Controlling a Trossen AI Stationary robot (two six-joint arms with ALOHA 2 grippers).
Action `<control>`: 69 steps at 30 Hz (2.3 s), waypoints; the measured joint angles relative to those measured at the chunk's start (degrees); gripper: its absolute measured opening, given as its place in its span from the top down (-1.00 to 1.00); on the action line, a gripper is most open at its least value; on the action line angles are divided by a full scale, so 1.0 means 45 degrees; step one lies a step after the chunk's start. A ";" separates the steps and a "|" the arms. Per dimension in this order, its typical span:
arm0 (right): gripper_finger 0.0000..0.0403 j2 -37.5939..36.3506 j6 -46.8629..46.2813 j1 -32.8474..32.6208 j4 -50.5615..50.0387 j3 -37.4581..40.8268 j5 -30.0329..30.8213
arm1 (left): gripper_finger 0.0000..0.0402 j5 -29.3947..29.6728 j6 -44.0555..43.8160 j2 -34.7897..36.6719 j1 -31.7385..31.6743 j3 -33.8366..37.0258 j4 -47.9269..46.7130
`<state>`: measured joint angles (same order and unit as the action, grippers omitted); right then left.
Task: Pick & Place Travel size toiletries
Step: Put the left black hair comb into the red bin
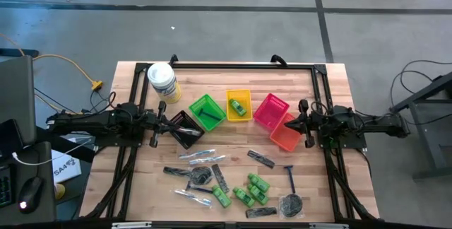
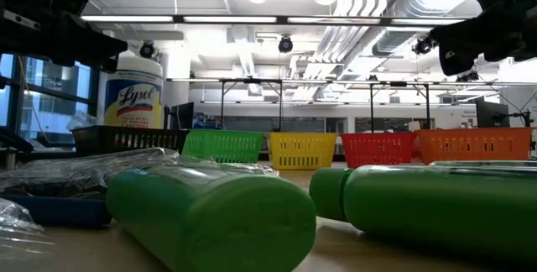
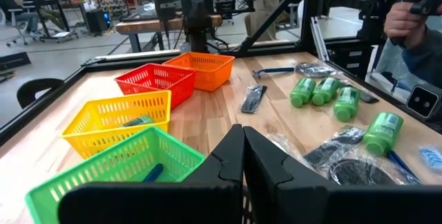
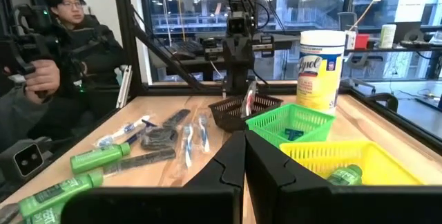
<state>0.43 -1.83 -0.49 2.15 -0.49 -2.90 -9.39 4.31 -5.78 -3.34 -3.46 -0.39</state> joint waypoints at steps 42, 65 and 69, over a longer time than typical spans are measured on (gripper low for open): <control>0.99 0.0000 -0.0212 0.0000 -0.0136 0.0039 -0.0010 | 1.00 -0.0014 0.0103 0.0000 -0.0002 0.0000 -0.0468; 0.99 0.0000 -0.0304 0.0001 -0.0141 0.0039 0.0000 | 1.00 -0.0425 -0.1027 -0.0042 0.0305 -0.0242 0.0123; 0.99 0.0000 -0.0304 0.0005 -0.0141 0.0039 0.0000 | 1.00 0.1212 -0.1031 -0.0782 0.1531 -0.0685 -0.0205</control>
<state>0.43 -3.20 -0.47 1.52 -0.32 -2.90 -3.93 -0.33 -9.30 3.54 -6.55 -1.31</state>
